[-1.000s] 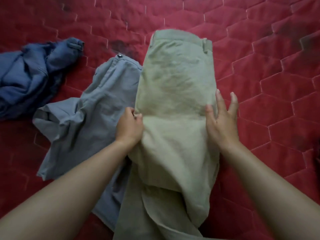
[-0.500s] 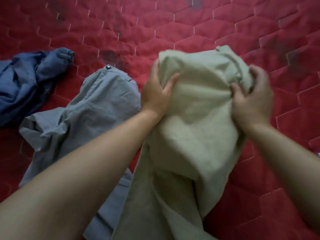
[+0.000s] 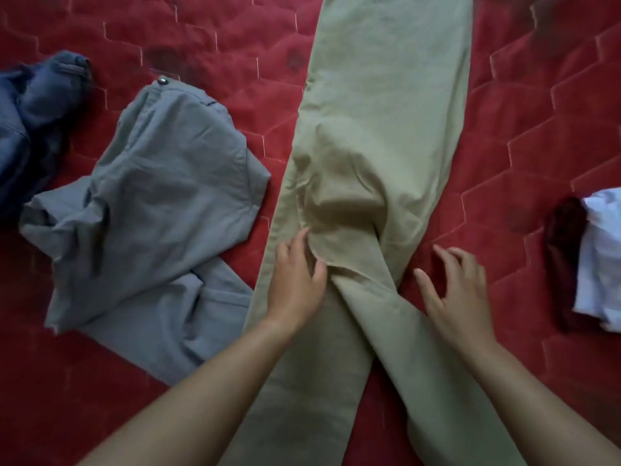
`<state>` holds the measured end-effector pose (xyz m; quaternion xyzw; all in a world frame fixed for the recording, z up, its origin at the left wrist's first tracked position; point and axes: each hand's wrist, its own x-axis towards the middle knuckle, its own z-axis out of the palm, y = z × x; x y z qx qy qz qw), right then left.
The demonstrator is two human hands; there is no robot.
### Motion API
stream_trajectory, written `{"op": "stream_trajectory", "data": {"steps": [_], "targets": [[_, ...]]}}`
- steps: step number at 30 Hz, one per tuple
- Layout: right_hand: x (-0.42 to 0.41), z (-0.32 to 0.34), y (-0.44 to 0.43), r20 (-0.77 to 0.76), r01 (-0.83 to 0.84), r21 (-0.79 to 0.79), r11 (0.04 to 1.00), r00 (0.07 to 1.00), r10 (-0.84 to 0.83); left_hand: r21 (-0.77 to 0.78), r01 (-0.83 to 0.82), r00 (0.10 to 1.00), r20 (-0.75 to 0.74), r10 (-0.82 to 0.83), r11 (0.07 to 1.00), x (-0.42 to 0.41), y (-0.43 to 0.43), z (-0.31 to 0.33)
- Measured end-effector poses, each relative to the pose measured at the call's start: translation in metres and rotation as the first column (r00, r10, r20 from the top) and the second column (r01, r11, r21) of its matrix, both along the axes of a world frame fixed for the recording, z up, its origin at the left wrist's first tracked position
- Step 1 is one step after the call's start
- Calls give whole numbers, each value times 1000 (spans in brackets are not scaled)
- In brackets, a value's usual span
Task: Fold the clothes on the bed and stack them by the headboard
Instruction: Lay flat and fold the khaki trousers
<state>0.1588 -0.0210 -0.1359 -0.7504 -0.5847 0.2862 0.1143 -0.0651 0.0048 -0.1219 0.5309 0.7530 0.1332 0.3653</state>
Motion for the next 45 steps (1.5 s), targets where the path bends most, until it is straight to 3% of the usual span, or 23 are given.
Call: {"op": "stream_trajectory", "data": {"steps": [3,5,8,12,14,17,19,24,27,30,34,39,42,45], "targets": [[19,3,-43,-143,-59,-23,998,988,56,-49,-60,994,93,65,997,9,-33,3],[27,7,-65,-187,-109,-56,992,978,97,-25,-16,996,83,18,1000,17,-46,8],[43,8,-83,-131,-109,-116,987,987,94,17,18,997,75,-19,1000,32,-54,16],[68,6,-89,-16,-16,-118,993,1000,14,149,27,998,-56,-19,989,60,-52,21],[72,7,-89,-44,-58,-153,986,998,52,185,170,981,-122,-149,968,76,-49,22],[73,11,-94,-125,-122,-229,966,988,95,40,506,844,-229,-485,862,90,-48,17],[77,18,-99,-171,-115,-252,961,983,73,-39,557,796,-259,-547,830,85,-48,17],[76,48,-116,-187,-299,-308,903,950,251,33,496,842,-261,-471,868,51,-62,36],[52,72,-132,-286,-362,-344,866,919,270,69,455,865,-269,-423,888,10,-89,48],[17,85,-146,-366,-379,-337,862,896,251,-32,308,899,-316,-302,951,-46,-124,47],[-25,73,-138,-335,-236,-263,935,932,141,-289,53,988,-122,-91,956,-88,-141,35],[-63,40,-109,-248,70,-229,971,960,-128,-271,-233,961,85,264,934,-70,-134,11],[-78,34,-119,-238,50,-393,918,959,-154,-245,-231,942,185,279,942,-69,-140,7],[-89,47,-167,-198,83,-383,920,965,-170,-200,-107,963,222,152,974,-81,-150,11]]}}
